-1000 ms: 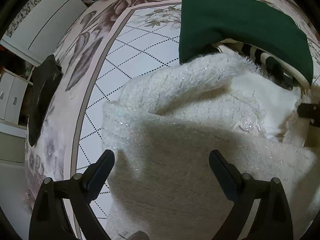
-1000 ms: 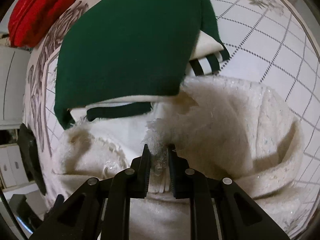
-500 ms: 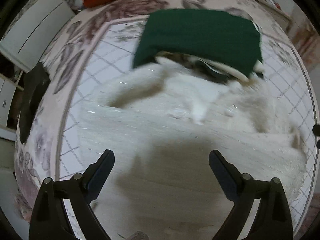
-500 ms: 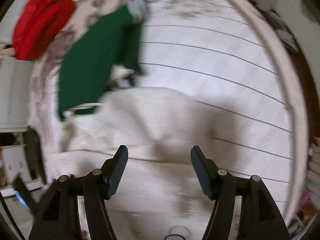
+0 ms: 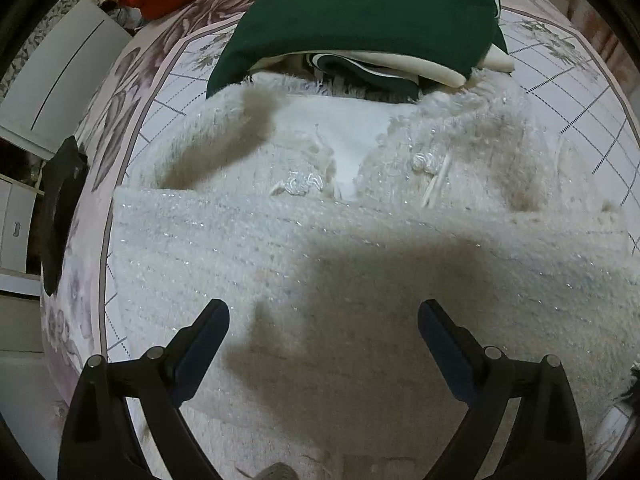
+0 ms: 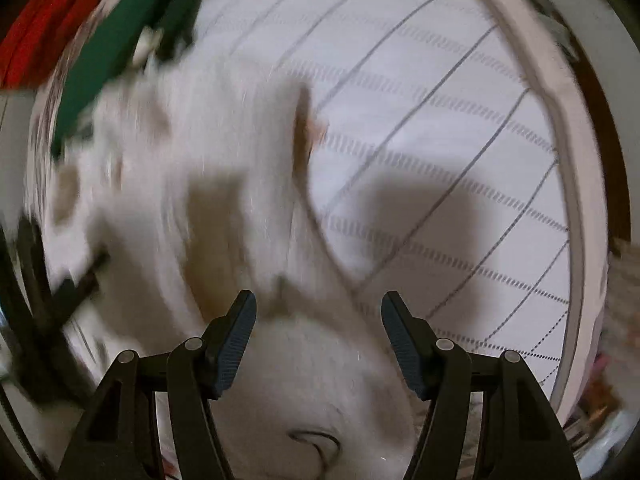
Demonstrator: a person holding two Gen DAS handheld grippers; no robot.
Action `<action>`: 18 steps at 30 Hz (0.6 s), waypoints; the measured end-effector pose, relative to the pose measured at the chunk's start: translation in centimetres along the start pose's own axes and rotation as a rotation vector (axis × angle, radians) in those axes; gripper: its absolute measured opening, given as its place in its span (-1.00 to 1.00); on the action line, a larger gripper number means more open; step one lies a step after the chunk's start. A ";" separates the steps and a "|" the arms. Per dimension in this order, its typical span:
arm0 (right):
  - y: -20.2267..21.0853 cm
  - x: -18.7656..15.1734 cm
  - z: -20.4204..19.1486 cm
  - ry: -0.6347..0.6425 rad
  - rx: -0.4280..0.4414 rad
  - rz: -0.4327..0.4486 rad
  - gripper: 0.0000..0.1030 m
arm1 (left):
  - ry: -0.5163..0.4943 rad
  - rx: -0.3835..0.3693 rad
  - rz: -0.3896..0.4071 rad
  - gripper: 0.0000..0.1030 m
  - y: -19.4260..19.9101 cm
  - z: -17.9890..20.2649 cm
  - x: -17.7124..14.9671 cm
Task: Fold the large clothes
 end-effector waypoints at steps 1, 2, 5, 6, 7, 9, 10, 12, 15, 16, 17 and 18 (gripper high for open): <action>-1.0 0.1 -0.6 0.041 -0.012 -0.006 0.30 | -0.003 0.005 0.003 0.88 0.1 0.3 -0.1; -1.8 0.5 -1.2 0.067 -0.019 0.000 0.27 | -0.009 0.010 0.007 0.88 0.3 0.5 -0.1; -2.5 2.3 -0.7 0.021 0.023 0.087 -0.38 | -0.032 0.027 0.008 0.88 0.3 1.3 -0.2; -2.1 2.7 0.5 -0.074 0.092 0.121 -0.42 | -0.040 0.033 0.006 0.88 0.3 1.7 -0.4; -1.8 2.8 1.7 -0.155 0.148 0.143 -0.45 | -0.043 0.035 0.004 0.88 0.2 1.8 -0.4; -1.8 2.0 5.2 -0.371 0.291 0.182 -0.46 | -0.046 0.039 0.000 0.88 -0.1 2.2 -0.6; -2.3 1.5 6.6 -0.453 0.333 0.180 -0.46 | -0.046 0.041 -0.008 0.88 -0.4 2.4 -0.8; -4.5 -0.1 9.7 -0.627 0.360 0.103 -0.46 | -0.040 0.039 -0.020 0.88 -0.7 2.3 -1.1; -4.2 -1.0 10.3 -0.584 0.365 0.076 -0.42 | -0.020 0.037 -0.026 0.88 -0.7 2.0 -1.6; -3.2 -1.0 9.7 -0.514 0.307 0.099 -0.25 | -0.015 0.037 -0.022 0.88 -0.5 1.8 -1.7; -1.8 -1.0 8.5 -0.395 0.226 0.141 -0.21 | -0.015 0.037 -0.020 0.88 -0.4 1.8 -1.9; -0.9 -0.9 7.1 -0.276 0.171 0.170 -0.19 | -0.016 0.040 -0.018 0.88 -0.4 1.8 -2.0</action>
Point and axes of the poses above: each gripper's, at about its wrist camera, not at the fingertips, and y roughly against the way its jaws point, z to its right, x to its top, the point moved 2 cm from there along -y, roughly the way its jaws point, and after that the axes turned 4 degrees about -x, right-handed, at the moved point
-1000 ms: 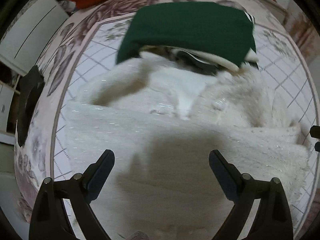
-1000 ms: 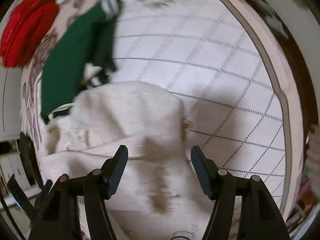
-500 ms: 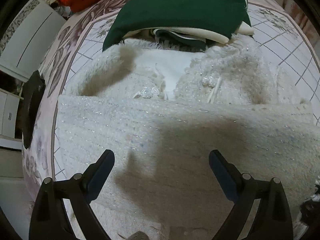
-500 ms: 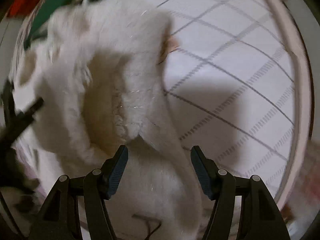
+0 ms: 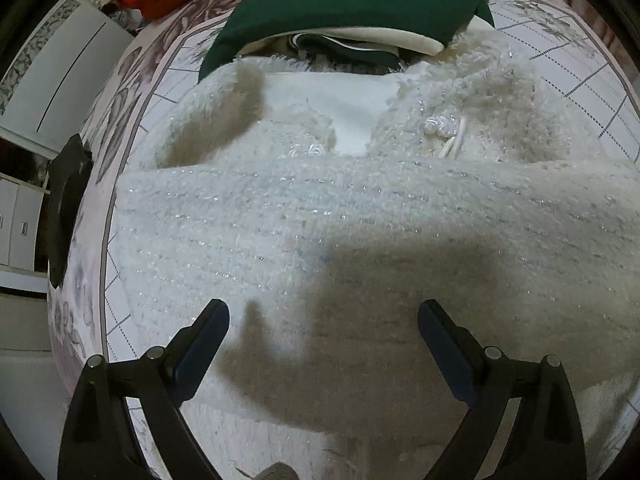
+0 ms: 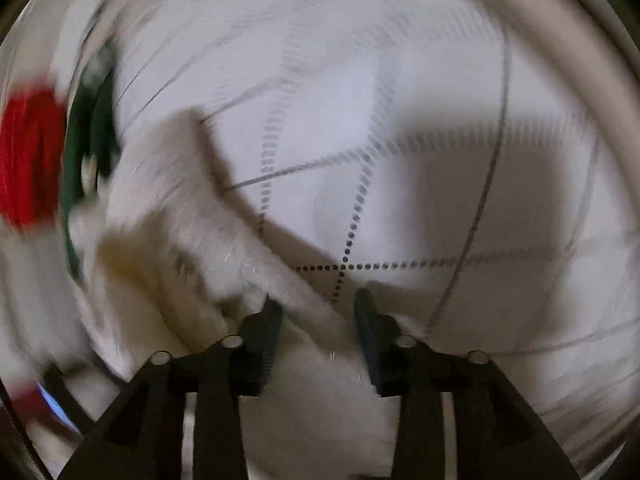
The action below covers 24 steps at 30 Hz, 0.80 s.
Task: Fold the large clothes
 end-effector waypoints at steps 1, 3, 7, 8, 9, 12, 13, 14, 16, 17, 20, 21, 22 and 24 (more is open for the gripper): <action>0.1 -0.2 -1.5 0.122 -0.044 0.007 -0.09 | -0.002 0.002 0.002 0.88 0.0 0.0 -0.2; -0.6 -0.2 -3.9 0.310 -0.123 0.020 -0.05 | -0.003 0.006 -0.004 0.88 -0.4 0.2 -0.3; -3.0 2.8 -1.8 0.164 -0.114 0.004 -0.19 | 0.002 0.020 -0.004 0.88 -0.6 -0.1 -0.6; -3.4 3.2 -0.3 0.042 -0.051 -0.033 -0.19 | 0.006 0.021 -0.004 0.88 -0.5 -0.3 -0.8; -3.3 3.2 0.0 0.008 -0.032 -0.033 -0.19 | 0.019 0.019 -0.001 0.88 -0.3 -0.7 -1.0; -3.5 1.6 -0.8 0.033 0.001 -0.074 -0.20 | 0.066 0.021 0.009 0.88 0.6 -2.7 -2.0; -4.1 0.5 -0.6 0.005 0.030 -0.106 -0.35 | 0.077 0.024 0.006 0.88 0.7 -3.4 -2.4; -4.5 -0.4 -0.5 -0.008 0.040 -0.124 -0.66 | 0.089 0.026 0.000 0.88 0.7 -4.1 -2.9; -4.5 -1.7 -0.2 -0.042 0.058 -0.117 -0.78 | 0.110 0.032 -0.012 0.88 0.7 -5.4 -3.9; -4.4 -2.2 0.1 -0.069 0.070 -0.119 -0.83 | 0.119 0.037 -0.014 0.88 0.7 -6.1 -4.3; -4.3 -3.4 1.9 -0.232 0.151 -0.139 -0.86 | 0.137 0.051 -0.024 0.88 0.6 -8.5 -5.6; -4.4 -4.0 2.2 -0.265 0.170 -0.149 -0.86 | 0.141 0.050 -0.024 0.88 0.6 -8.9 -5.8; -4.5 -4.9 2.2 -0.290 0.184 -0.159 -0.87 | 0.144 0.052 -0.023 0.88 0.5 -9.6 -6.0; -4.7 -6.5 1.7 -0.315 0.209 -0.188 -0.87 | 0.144 0.051 -0.014 0.88 0.8 -10.7 -6.3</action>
Point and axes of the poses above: each gripper's, at about its wrist camera, not at the fingertips, and y roughly against the way its jaws point, z to its right, x to its top, the point moved 2 cm from there along -y, roughly the way its jaws point, and after that the axes turned 4 degrees about -x, right-handed, at the moved point
